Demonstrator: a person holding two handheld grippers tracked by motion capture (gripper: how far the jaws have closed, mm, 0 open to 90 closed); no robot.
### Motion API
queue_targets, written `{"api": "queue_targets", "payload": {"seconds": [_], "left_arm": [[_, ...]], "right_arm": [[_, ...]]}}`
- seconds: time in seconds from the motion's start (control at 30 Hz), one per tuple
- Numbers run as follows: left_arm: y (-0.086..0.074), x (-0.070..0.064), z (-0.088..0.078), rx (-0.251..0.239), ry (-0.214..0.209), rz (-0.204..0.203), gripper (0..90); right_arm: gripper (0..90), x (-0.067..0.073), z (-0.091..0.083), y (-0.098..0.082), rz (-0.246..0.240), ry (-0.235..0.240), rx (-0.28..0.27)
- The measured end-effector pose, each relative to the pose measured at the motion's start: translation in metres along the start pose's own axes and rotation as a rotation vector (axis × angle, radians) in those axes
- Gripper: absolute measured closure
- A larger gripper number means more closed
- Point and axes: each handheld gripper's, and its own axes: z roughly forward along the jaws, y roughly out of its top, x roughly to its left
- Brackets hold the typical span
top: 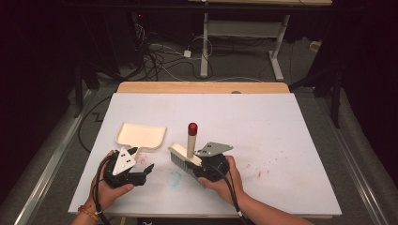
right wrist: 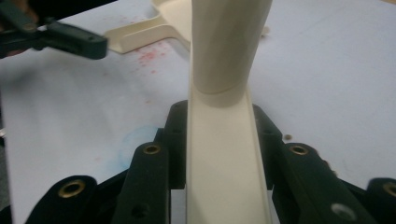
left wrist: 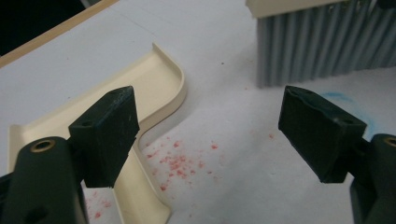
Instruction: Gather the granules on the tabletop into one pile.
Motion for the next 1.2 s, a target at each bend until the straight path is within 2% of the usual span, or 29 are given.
{"api": "queue_targets", "payload": {"seconds": [0.07,0.17,0.23,0.37,0.4,0.47,0.73,0.77,0.87,0.93,1.0,1.2], "left_arm": [[0.000,0.000,0.001,0.002,0.001,0.017,19.5],[0.000,-0.002,0.002,0.013,-0.010,0.011,19.5],[0.000,-0.002,0.003,0.011,-0.008,0.026,19.5],[0.000,-0.003,0.004,0.019,-0.012,0.033,19.5],[0.000,-0.004,0.004,0.027,-0.019,0.022,19.5],[0.000,-0.004,0.005,0.023,-0.015,0.036,19.5],[-0.001,-0.005,0.006,0.042,-0.025,0.033,19.6],[0.000,-0.005,0.006,0.039,-0.024,0.047,19.6],[0.000,-0.008,0.007,0.048,-0.033,0.048,19.6],[0.000,-0.008,0.007,0.046,-0.030,0.065,19.6],[0.000,-0.009,0.008,0.056,-0.036,0.057,19.6],[0.000,-0.011,0.009,0.066,-0.042,0.069,19.6]], "right_arm": [[67.3,-0.007,0.001,-0.001,0.032,-0.015,-0.004],[67.1,-0.014,0.000,-0.004,0.046,-0.048,-0.006],[67.0,-0.017,-0.001,-0.006,0.052,-0.061,-0.007],[67.1,-0.023,-0.006,-0.007,0.056,-0.103,-0.014],[67.1,-0.024,-0.007,-0.008,0.064,-0.115,-0.014],[67.1,-0.028,-0.010,-0.009,0.080,-0.125,-0.010],[66.9,-0.044,-0.022,-0.018,0.129,-0.186,-0.010],[66.9,-0.046,-0.023,-0.018,0.136,-0.186,-0.010],[66.9,-0.051,-0.027,-0.021,0.163,-0.179,-0.004],[66.9,-0.053,-0.029,-0.021,0.153,-0.184,-0.005],[67.1,-0.053,-0.031,-0.021,0.151,-0.186,-0.005],[67.2,-0.056,-0.037,-0.020,0.145,-0.182,0.000]]}}
